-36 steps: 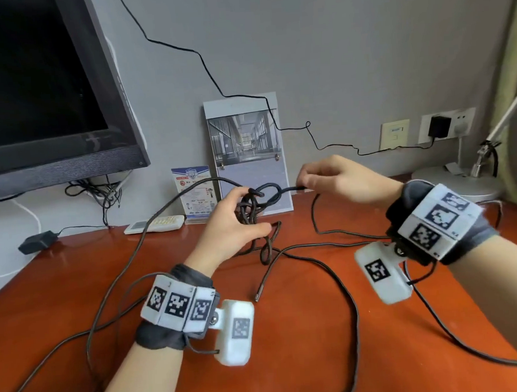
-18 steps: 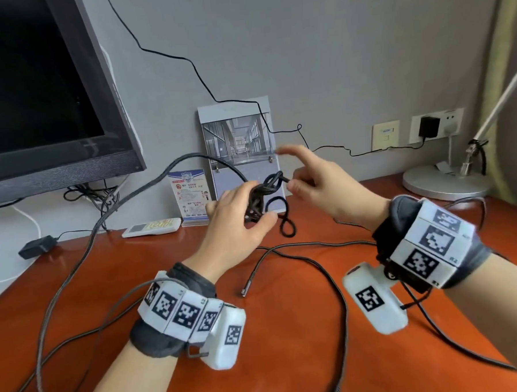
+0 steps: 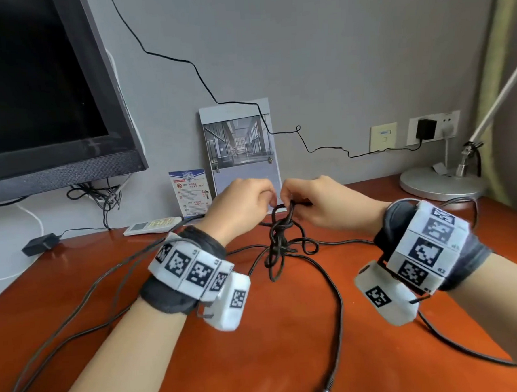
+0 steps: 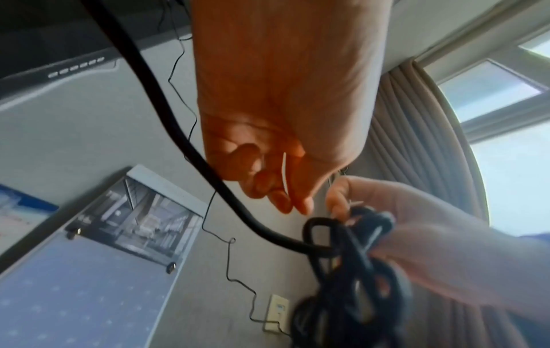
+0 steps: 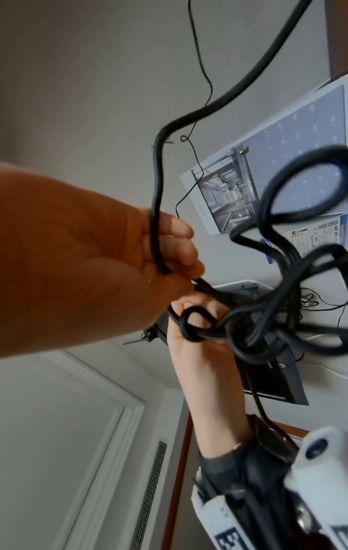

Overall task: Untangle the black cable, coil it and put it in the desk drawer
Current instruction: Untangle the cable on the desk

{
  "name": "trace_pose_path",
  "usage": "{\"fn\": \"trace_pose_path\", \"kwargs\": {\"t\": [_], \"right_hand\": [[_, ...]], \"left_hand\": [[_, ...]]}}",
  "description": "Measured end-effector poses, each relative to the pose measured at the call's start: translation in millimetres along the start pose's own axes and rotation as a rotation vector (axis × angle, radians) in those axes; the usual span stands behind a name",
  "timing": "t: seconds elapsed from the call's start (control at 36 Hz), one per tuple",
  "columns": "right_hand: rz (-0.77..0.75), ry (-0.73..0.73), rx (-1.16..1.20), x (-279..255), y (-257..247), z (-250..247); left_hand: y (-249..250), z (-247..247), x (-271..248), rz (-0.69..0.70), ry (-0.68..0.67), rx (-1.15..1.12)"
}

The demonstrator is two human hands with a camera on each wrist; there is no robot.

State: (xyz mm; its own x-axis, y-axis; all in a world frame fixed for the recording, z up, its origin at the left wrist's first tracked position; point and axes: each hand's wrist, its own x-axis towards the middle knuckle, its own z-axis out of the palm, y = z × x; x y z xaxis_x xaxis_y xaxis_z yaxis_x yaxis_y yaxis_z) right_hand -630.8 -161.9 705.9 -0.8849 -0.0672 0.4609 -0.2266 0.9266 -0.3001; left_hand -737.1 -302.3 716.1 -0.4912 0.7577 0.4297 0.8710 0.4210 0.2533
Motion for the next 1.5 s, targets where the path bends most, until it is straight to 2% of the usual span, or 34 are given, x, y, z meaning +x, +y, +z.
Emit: {"fn": "trace_pose_path", "kwargs": {"t": [0.14,0.28,0.33,0.42,0.5,0.56,0.61,0.67,0.72,0.81,0.86,0.92,1.0,1.11,1.17,1.25,1.31,1.36,1.39,1.44,1.5], "right_hand": [[0.043,0.089,-0.004,-4.5,12.7,-7.9],[-0.035,0.133,0.104,-11.1,10.5,-5.4],[-0.055,0.128,0.092,-12.4,10.4,-7.1],[0.007,0.083,0.059,-13.6,19.8,-18.9],[0.101,0.025,0.117,-19.6,31.4,-31.5],[0.14,-0.018,0.192,-23.1,35.5,-32.5],[0.166,-0.052,0.145,-23.0,36.8,-30.3],[0.182,-0.066,0.093,-21.1,36.8,-26.9],[0.182,-0.055,0.071,-19.5,35.6,-26.1],[0.11,-0.003,0.079,-17.0,28.5,-27.0],[0.045,0.035,0.093,-14.9,24.0,-26.5],[0.03,0.053,0.086,-15.1,23.0,-26.9],[0.106,0.073,0.088,-20.1,26.6,-29.0],[0.191,0.175,0.104,-27.8,29.7,-29.6],[0.276,0.225,0.07,-34.3,38.3,-30.4],[0.46,0.212,0.023,-50.4,55.6,-37.0],[0.521,0.163,0.037,-58.8,60.5,-40.8],[0.514,0.146,-0.001,-58.8,57.0,-41.0],[0.505,0.147,-0.04,-56.1,54.3,-40.1],[0.514,0.143,-0.123,-48.1,49.7,-37.6],[0.529,0.129,-0.165,-38.1,44.6,-35.6]], "left_hand": [[12.8,0.2,0.8,0.062,-0.071,-0.232],[20.3,9.8,8.7,0.128,-0.033,-0.204],[21.4,12.4,10.2,0.12,0.025,-0.196],[13.6,10.4,13.3,-0.013,0.119,-0.402],[-6.0,1.7,15.6,-0.284,0.225,-0.754],[-14.5,-0.3,16.4,-0.418,0.217,-0.887],[-15.2,0.9,19.7,-0.482,0.158,-0.811],[-11.2,2.2,22.9,-0.435,0.09,-0.496],[0.1,2.2,21.6,-0.264,0.053,-0.153],[28.4,7.0,18.1,0.062,-0.025,0.148],[45.7,10.8,18.1,0.137,-0.077,0.252],[52.8,14.1,20.9,0.135,-0.12,0.26],[58.8,16.5,21.8,0.142,-0.117,0.199],[64.4,17.4,16.0,0.163,-0.028,0.147],[54.7,16.5,15.8,0.143,0.059,-0.024],[32.8,4.2,17.1,-0.062,0.188,-0.484],[17.7,-5.4,18.1,-0.265,0.167,-0.77],[5.5,-8.8,17.8,-0.422,0.107,-0.89],[0.9,-7.4,19.0,-0.458,0.094,-0.826],[-0.3,-2.7,21.0,-0.426,0.093,-0.472],[16.1,1.8,18.5,-0.26,0.06,-0.09]]}}
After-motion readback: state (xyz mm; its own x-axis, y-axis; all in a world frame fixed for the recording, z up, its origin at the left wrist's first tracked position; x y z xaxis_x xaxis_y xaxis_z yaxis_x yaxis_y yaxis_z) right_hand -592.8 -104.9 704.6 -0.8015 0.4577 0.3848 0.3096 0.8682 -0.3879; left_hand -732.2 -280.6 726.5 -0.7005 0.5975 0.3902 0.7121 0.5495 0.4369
